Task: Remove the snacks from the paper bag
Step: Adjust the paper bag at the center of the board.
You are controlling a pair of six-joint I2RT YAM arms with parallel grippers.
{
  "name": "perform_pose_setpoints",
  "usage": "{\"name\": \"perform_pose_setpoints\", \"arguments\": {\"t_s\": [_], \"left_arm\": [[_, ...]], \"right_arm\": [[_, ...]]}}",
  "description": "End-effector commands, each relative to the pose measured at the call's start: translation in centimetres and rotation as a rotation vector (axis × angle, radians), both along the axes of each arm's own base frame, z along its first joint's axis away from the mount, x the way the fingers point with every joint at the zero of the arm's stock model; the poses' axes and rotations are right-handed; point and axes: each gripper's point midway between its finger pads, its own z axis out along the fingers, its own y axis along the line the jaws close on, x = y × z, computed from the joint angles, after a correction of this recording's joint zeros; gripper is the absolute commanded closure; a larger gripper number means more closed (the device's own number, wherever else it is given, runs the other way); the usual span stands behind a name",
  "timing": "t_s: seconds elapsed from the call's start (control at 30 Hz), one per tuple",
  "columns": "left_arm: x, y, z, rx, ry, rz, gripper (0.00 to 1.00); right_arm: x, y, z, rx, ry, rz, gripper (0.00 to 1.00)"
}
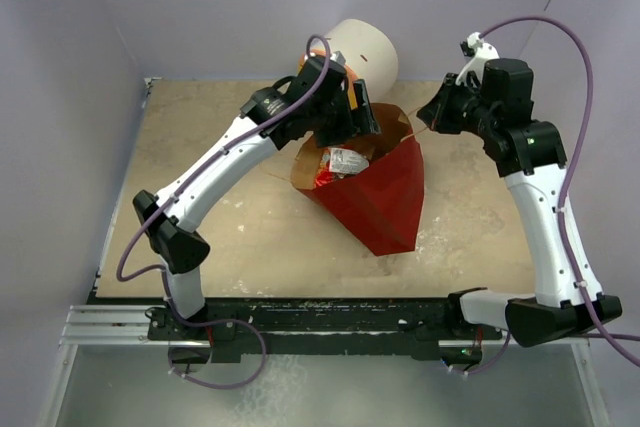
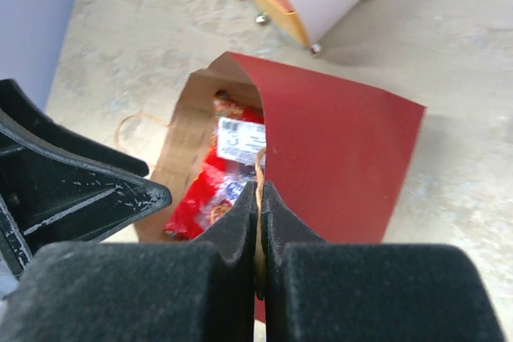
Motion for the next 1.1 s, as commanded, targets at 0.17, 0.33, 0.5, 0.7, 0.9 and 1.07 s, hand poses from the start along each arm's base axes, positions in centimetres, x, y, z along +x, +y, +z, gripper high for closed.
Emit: {"name": "perform_pose_setpoints", "arguments": {"t_s": [0.17, 0.33, 0.5, 0.7, 0.9, 1.07], "left_arm": [[0.8, -1.9, 0.8, 0.033, -0.11, -0.079, 0.19], [1.2, -1.0, 1.4, 0.048, -0.181, -0.09, 0.19], [2.6, 5.1, 0.2, 0.127, -0.12, -0.033, 0.07], [3.2, 14.5, -0.5, 0.304, -0.135, 0.074, 0.01], [2.2, 18.3, -3.2, 0.317, -0.051, 0.128, 0.01], [0.7, 17.2, -8.8, 0.215, 0.12, 0.132, 0.01]], "right_arm": [[0.1, -3.9, 0.9, -0.133, -0.014, -0.164, 1.0], [-0.1, -5.7, -1.1, -0.219, 0.027, -0.225, 1.0], [-0.3, -5.9, -0.9, -0.234, 0.017, -0.219, 1.0], [-0.5, -5.1, 0.3, -0.209, -0.01, -0.182, 0.99], [-0.9, -4.2, 0.5, -0.175, -0.002, -0.139, 0.95], [-0.7, -3.3, 0.1, -0.149, 0.017, -0.102, 0.93]]}}
